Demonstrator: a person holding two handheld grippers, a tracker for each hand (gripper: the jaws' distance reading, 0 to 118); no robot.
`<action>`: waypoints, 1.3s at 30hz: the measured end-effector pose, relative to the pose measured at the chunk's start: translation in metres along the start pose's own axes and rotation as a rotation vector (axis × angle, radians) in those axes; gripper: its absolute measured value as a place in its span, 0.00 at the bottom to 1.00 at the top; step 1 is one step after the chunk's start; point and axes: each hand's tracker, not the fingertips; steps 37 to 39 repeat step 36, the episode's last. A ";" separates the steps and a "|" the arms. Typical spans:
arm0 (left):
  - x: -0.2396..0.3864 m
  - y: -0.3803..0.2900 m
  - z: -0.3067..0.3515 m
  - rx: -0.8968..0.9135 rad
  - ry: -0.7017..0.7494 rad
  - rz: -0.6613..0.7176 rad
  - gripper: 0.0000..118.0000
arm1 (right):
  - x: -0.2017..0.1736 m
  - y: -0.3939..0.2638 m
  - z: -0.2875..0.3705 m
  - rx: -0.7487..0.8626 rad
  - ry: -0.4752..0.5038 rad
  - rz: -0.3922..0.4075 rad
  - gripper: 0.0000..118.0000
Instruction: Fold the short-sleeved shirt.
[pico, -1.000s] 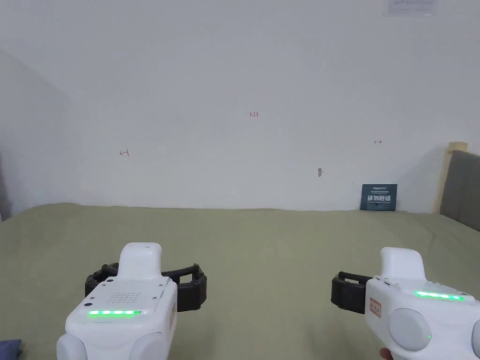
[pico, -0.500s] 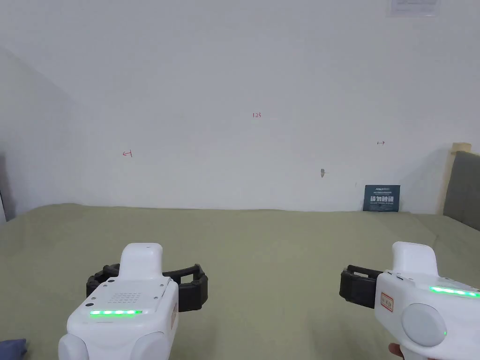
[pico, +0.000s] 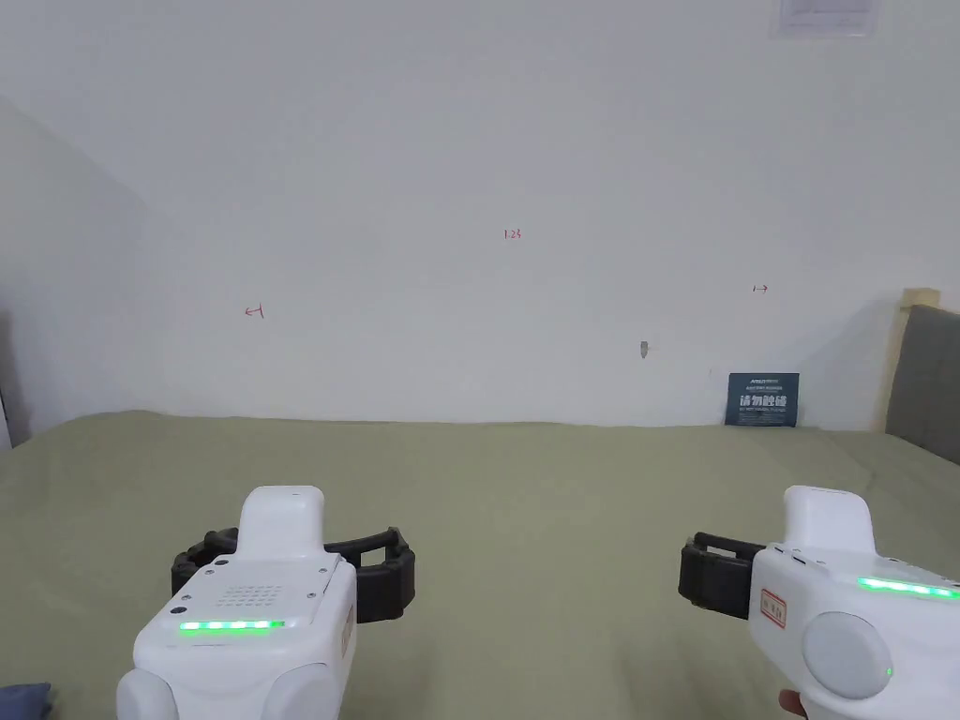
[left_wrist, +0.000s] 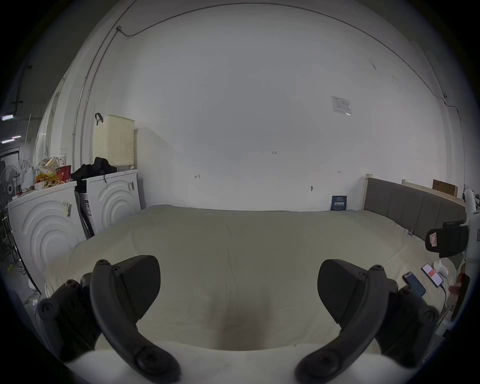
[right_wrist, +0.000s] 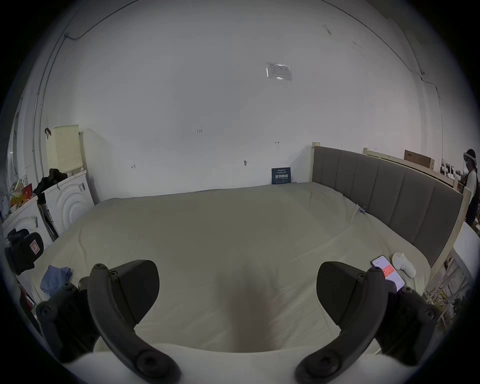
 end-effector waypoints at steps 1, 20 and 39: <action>0.000 0.000 0.000 -0.001 0.001 0.000 1.00 | 0.000 0.000 0.000 -0.003 -0.001 0.001 1.00; 0.003 -0.003 0.000 -0.021 -0.001 -0.006 1.00 | 0.000 -0.001 0.002 -0.007 0.014 0.010 1.00; 0.003 -0.003 0.001 -0.026 0.005 -0.004 1.00 | 0.007 -0.005 -0.002 0.006 0.019 -0.005 1.00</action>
